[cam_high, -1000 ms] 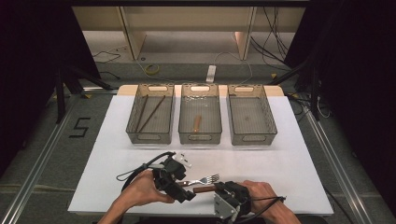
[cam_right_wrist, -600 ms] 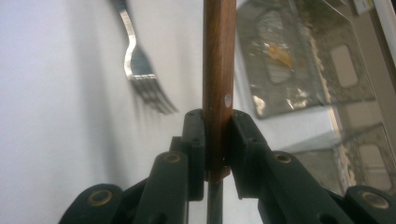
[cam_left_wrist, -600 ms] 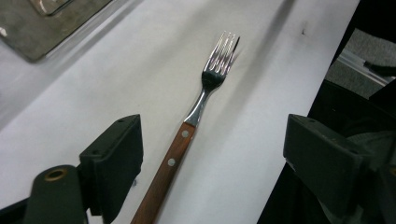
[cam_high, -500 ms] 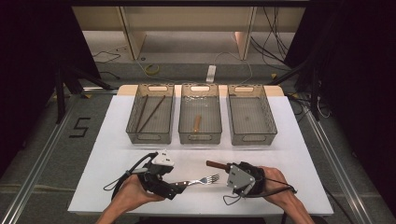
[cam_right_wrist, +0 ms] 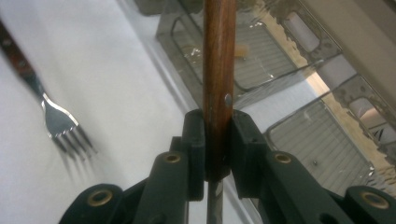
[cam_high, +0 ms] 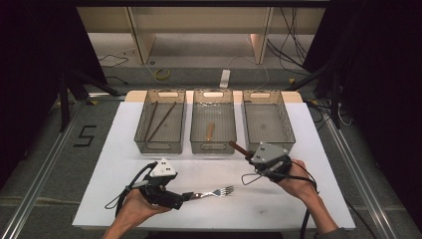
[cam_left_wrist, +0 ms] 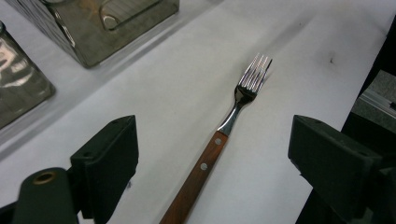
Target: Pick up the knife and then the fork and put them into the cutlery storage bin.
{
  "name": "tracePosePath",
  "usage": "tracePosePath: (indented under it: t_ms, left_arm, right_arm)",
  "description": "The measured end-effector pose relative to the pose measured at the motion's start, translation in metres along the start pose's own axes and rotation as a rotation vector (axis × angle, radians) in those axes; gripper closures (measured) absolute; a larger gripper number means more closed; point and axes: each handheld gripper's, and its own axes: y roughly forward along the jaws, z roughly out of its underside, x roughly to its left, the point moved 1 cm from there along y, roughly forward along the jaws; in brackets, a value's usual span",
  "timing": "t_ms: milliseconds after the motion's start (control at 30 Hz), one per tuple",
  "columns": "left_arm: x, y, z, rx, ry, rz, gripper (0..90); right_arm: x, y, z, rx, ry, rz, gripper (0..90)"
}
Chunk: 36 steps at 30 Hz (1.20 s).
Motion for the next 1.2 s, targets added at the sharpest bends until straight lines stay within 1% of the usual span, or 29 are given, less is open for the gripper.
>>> tracePosePath:
  t_ms: [33,100,167,233,267,400,567,667,767,833,1033,1100,1200]
  left_arm:
    - [0.000,-0.001,0.000,-0.007,0.002,-0.002,15.5]
    - [0.000,-0.002,0.001,-0.014,-0.001,-0.005,15.4]
    - [0.001,-0.002,0.002,-0.009,-0.003,-0.007,15.4]
    - [0.001,-0.001,0.003,-0.001,0.004,-0.018,15.4]
    - [0.001,-0.001,0.003,0.001,0.005,-0.018,15.4]
    - [0.000,-0.002,0.004,-0.011,0.004,-0.007,15.1]
    - [0.000,-0.002,0.005,-0.009,0.004,-0.009,14.9]
    - [0.001,-0.003,0.006,-0.016,0.002,-0.012,14.8]
    - [0.001,-0.004,0.006,-0.025,-0.005,-0.012,14.8]
    - [0.001,-0.004,0.007,-0.031,-0.006,-0.016,14.7]
    - [0.002,-0.005,0.008,-0.036,-0.006,-0.013,14.7]
    - [0.002,-0.005,0.008,-0.039,-0.007,-0.013,14.7]
    - [0.003,-0.004,0.009,-0.036,-0.009,-0.015,14.4]
  right_arm:
    - [-0.004,0.000,-0.001,-0.002,0.018,-0.003,78.0]
    - [-0.014,0.000,-0.004,-0.001,0.070,-0.009,78.0]
    - [-0.023,0.000,-0.006,-0.004,0.122,-0.018,78.0]
    - [-0.033,0.000,-0.008,-0.009,0.169,-0.024,77.9]
    - [-0.037,0.000,-0.010,-0.007,0.196,-0.030,77.9]
    - [-0.055,0.002,-0.014,0.000,0.273,-0.032,77.9]
    - [-0.075,0.009,-0.020,0.009,0.342,-0.032,77.9]
    - [-0.086,0.015,-0.022,0.017,0.364,-0.026,77.9]
    - [-0.097,0.021,-0.026,0.021,0.401,-0.021,77.9]
    - [-0.105,0.025,-0.028,0.027,0.428,-0.013,77.9]
    - [-0.128,0.034,-0.033,0.016,0.512,0.001,77.9]
    - [-0.135,0.037,-0.034,0.022,0.537,0.013,77.9]
    - [-0.144,0.043,-0.035,0.029,0.582,0.017,77.8]
